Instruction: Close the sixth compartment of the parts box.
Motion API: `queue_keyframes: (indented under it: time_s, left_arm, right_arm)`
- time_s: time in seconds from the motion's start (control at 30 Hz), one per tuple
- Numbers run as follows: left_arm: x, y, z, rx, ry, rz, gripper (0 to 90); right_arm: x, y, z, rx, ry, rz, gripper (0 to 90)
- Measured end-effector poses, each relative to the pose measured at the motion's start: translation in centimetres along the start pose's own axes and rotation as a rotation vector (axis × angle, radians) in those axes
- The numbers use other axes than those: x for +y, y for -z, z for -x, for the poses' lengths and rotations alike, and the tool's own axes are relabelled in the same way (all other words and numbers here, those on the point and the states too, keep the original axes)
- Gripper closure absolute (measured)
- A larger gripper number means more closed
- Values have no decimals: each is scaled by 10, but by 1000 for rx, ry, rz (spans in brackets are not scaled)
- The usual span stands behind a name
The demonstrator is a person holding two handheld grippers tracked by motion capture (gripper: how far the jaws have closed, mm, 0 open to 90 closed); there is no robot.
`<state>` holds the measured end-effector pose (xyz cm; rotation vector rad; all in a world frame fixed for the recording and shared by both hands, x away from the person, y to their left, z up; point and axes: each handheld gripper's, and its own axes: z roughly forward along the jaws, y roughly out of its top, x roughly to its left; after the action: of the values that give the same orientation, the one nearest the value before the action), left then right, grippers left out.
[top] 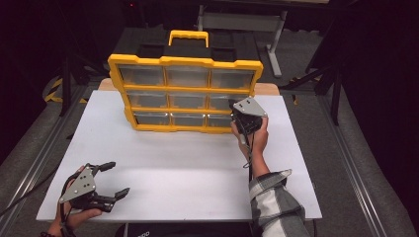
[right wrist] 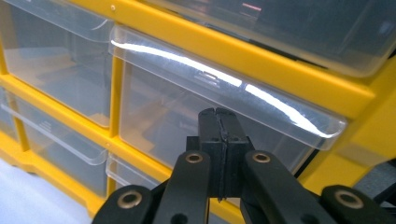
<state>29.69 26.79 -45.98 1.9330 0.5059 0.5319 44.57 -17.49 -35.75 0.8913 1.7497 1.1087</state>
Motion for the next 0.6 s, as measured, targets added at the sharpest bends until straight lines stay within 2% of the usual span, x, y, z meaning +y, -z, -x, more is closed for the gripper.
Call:
queue_keyframes:
  time_s: [0.17,0.6]
  left_arm:
    - [0,0,0,-2,-1,0,94]
    - [0,0,1,0,-1,4,97]
  right_arm:
    - [-2,6,0,24,-11,13,900]
    - [2,17,0,47,-13,49,871]
